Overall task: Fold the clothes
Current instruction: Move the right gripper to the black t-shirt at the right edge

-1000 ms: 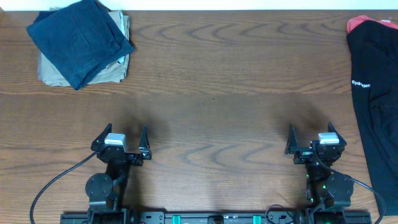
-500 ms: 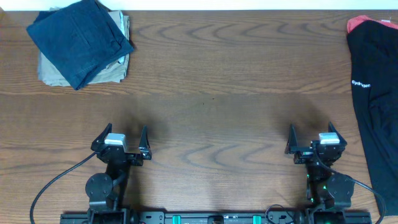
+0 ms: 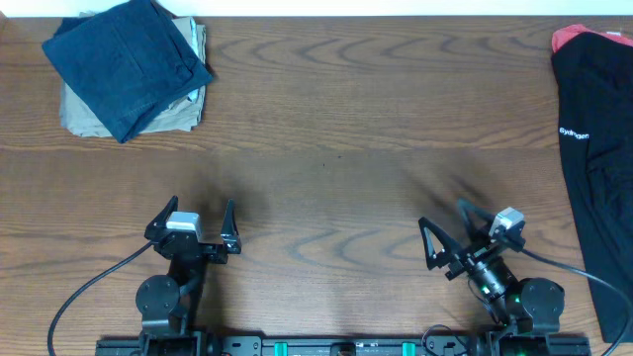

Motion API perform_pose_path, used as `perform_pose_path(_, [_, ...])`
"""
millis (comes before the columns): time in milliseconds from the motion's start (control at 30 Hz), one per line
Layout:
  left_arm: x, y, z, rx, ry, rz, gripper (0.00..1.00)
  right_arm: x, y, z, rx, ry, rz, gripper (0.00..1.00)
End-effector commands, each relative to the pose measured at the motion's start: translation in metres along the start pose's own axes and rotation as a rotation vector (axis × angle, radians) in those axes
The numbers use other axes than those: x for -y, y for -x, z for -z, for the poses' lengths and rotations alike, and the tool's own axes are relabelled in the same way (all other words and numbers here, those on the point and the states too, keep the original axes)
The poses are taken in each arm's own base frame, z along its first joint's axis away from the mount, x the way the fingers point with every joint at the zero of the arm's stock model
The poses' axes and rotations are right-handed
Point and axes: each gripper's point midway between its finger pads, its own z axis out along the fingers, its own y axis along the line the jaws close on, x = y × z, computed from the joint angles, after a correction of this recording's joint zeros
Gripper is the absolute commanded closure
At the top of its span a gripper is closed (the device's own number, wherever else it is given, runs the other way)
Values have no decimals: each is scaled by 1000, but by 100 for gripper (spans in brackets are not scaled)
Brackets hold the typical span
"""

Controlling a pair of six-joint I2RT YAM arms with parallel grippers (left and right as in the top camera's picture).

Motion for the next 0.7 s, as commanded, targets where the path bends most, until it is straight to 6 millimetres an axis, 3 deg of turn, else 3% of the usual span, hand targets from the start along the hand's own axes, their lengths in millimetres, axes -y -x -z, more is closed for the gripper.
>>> perform_pose_path(0, [0, -15, -1, -43, -7, 19, 2, -20, 2, 2, -22, 104, -204, 1])
perform_pose_path(233, [0, -15, -1, -42, -7, 19, 2, -39, 45, 8, 164, 167, -65, 1])
perform_pose_path(400, [0, -15, -1, -42, -7, 19, 2, -43, 77, 14, 276, 114, 38, 1])
perform_pose_path(567, [0, -15, -1, -43, -7, 19, 2, -37, 124, 15, 318, -87, 196, 1])
perform_pose_path(667, [0, -15, -1, -43, -7, 19, 2, -23, 153, 10, 281, -256, 275, 1])
